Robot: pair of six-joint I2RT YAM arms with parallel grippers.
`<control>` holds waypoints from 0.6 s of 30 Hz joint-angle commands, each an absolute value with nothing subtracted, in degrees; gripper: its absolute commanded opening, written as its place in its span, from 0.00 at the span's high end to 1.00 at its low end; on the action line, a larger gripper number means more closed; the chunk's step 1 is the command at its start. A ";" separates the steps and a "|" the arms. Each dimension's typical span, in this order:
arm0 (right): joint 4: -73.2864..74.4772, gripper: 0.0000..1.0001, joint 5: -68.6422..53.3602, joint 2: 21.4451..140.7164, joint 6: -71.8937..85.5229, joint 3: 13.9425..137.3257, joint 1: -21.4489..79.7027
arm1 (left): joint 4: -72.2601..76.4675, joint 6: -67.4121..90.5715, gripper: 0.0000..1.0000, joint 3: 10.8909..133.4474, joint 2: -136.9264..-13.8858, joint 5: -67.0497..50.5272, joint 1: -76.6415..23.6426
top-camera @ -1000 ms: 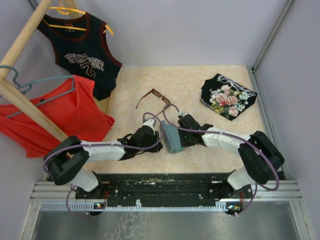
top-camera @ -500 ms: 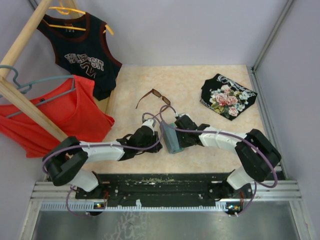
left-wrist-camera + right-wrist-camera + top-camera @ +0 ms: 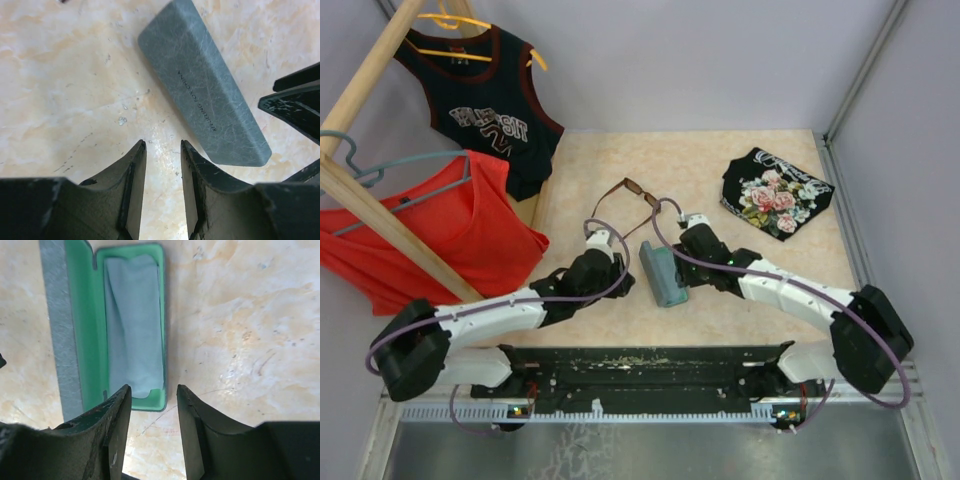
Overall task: Organize the sunglasses
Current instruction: Pick up the sunglasses from the center of the board.
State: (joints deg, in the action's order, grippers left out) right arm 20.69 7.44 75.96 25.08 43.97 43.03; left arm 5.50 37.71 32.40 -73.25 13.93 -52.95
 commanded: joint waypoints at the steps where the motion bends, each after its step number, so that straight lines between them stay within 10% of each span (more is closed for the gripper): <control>1: 20.80 0.57 13.39 69.28 26.25 44.84 43.18 | 0.81 37.36 0.59 32.18 -68.09 20.81 -52.36; 18: 22.83 0.61 14.06 56.19 31.04 38.00 42.38 | 2.94 20.76 0.54 55.98 -87.60 16.74 -38.90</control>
State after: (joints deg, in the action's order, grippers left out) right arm 22.94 13.96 59.96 30.06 38.50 42.83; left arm -0.21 29.21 48.71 -81.32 21.30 -41.98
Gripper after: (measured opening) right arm 0.393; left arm 0.464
